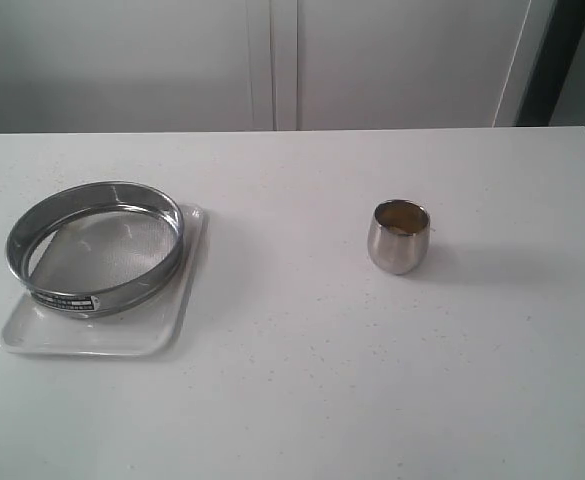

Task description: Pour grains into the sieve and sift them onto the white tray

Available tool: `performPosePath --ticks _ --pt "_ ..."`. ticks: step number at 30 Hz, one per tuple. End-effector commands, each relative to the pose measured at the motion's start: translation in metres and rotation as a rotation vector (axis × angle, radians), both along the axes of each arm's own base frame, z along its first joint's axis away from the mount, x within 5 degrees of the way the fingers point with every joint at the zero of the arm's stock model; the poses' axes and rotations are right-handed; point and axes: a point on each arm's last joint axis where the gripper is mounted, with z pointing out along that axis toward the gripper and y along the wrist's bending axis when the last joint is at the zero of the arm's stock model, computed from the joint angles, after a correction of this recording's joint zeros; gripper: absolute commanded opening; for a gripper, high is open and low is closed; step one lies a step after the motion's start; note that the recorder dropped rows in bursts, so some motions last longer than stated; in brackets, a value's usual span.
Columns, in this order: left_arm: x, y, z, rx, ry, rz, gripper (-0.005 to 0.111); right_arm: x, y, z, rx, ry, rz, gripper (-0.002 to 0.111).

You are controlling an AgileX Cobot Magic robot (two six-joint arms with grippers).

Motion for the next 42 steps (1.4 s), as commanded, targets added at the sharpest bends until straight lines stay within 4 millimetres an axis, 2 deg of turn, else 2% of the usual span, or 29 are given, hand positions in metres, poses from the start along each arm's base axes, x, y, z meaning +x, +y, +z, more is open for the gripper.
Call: performPosePath --ticks 1,22,33,37,42 --pt "-0.001 0.0 -0.003 -0.01 0.012 0.004 0.0 0.0 0.0 -0.001 0.003 -0.006 -0.004 0.0" --pt "-0.001 0.0 -0.003 -0.01 0.012 0.004 0.0 0.0 0.0 0.0 0.004 -0.017 -0.004 0.0" --pt "-0.001 0.0 -0.003 -0.01 0.012 0.004 0.0 0.003 0.0 0.031 0.021 -0.365 -0.004 0.0" --pt "-0.001 0.0 -0.003 -0.01 0.012 0.004 0.0 0.002 0.0 0.033 0.023 -0.387 -0.004 0.0" --pt "-0.001 0.0 -0.003 -0.01 0.012 0.004 0.0 0.002 0.0 0.033 -0.128 -0.391 0.008 0.0"
